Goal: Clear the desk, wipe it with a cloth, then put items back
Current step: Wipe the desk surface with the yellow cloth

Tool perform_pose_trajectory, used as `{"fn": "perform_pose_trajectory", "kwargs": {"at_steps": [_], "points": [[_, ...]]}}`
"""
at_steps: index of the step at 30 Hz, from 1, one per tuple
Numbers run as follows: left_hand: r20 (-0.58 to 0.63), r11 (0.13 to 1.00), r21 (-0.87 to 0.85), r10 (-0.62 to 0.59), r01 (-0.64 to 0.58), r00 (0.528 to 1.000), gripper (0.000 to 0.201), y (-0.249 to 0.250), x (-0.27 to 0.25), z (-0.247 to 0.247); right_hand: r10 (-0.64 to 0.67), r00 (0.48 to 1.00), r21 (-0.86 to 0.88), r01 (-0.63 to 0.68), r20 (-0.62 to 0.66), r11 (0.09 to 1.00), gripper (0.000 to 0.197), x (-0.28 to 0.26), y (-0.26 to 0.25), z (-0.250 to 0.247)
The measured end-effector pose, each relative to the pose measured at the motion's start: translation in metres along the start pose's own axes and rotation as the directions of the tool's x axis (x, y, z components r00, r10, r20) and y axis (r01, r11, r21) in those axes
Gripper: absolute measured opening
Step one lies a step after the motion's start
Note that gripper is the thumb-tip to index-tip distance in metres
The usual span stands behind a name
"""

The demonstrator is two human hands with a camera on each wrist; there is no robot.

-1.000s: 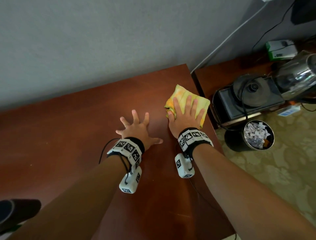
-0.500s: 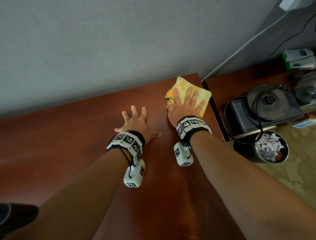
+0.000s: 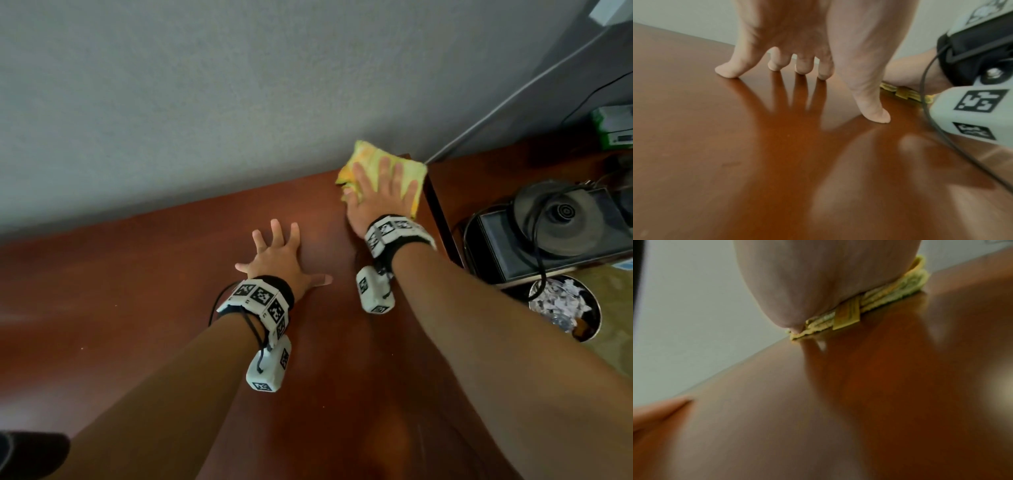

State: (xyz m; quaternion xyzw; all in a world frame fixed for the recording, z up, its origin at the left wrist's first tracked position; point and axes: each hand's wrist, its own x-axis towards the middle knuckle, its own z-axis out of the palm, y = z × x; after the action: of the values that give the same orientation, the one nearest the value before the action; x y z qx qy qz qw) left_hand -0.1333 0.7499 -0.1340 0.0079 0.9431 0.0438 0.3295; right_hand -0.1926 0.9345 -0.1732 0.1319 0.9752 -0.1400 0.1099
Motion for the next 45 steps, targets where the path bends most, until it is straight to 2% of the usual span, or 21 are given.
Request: {"fn": "perform_pose_trajectory", "kwargs": {"at_steps": [3,7,13,18,22,27,30,34,38,41,45], "points": [[0.010,1.000,0.014,-0.001,0.001,1.000,0.123,0.000,0.000,-0.001,0.058,0.997,-0.041,-0.056,0.041,0.998,0.059,0.007,0.021,-0.010],[0.005,1.000,0.027,-0.001,0.001,1.000,0.123,0.000,0.001,0.000,0.071,0.997,-0.020,-0.070,0.021,0.997,0.059,-0.001,0.006,-0.006],[0.009,1.000,0.007,-0.005,0.005,1.000,0.122,0.003,0.000,-0.003,-0.082,0.997,-0.067,0.082,0.008,0.994,0.059,-0.042,-0.018,0.017],[-0.006,0.999,-0.024,0.048,-0.049,0.999,0.094,-0.007,-0.004,-0.009,-0.157,0.986,-0.096,0.161,0.049,0.982,0.057,-0.084,-0.030,0.033],[-0.058,0.995,0.010,0.097,-0.097,0.994,0.088,-0.026,-0.018,-0.005,-0.188,0.981,-0.111,0.192,0.042,0.975,0.058,-0.121,-0.029,0.044],[-0.034,1.000,-0.015,0.010,-0.011,0.999,0.094,-0.048,-0.057,0.036,-0.219,0.974,-0.100,0.224,0.061,0.969,0.059,-0.167,-0.030,0.055],[-0.063,1.000,-0.027,0.006,-0.007,0.998,0.093,-0.057,-0.071,0.051,-0.215,0.975,-0.094,0.219,0.057,0.971,0.059,-0.171,-0.030,0.056],[-0.081,0.998,-0.023,0.062,-0.064,0.995,0.087,-0.065,-0.077,0.059,-0.220,0.974,-0.109,0.225,0.055,0.968,0.059,-0.151,-0.036,0.053],[-0.059,0.995,-0.014,0.096,-0.097,0.994,0.087,-0.073,-0.075,0.055,-0.198,0.979,-0.104,0.202,0.048,0.974,0.059,-0.136,-0.047,0.053],[-0.018,0.994,-0.012,0.109,-0.109,0.994,0.092,-0.073,-0.076,0.052,-0.196,0.979,-0.113,0.202,0.060,0.973,0.059,-0.140,-0.047,0.054],[-0.029,0.989,-0.030,0.145,-0.146,0.989,0.091,-0.078,-0.081,0.053,-0.194,0.977,-0.127,0.205,0.090,0.971,0.059,-0.165,-0.047,0.058]]}}
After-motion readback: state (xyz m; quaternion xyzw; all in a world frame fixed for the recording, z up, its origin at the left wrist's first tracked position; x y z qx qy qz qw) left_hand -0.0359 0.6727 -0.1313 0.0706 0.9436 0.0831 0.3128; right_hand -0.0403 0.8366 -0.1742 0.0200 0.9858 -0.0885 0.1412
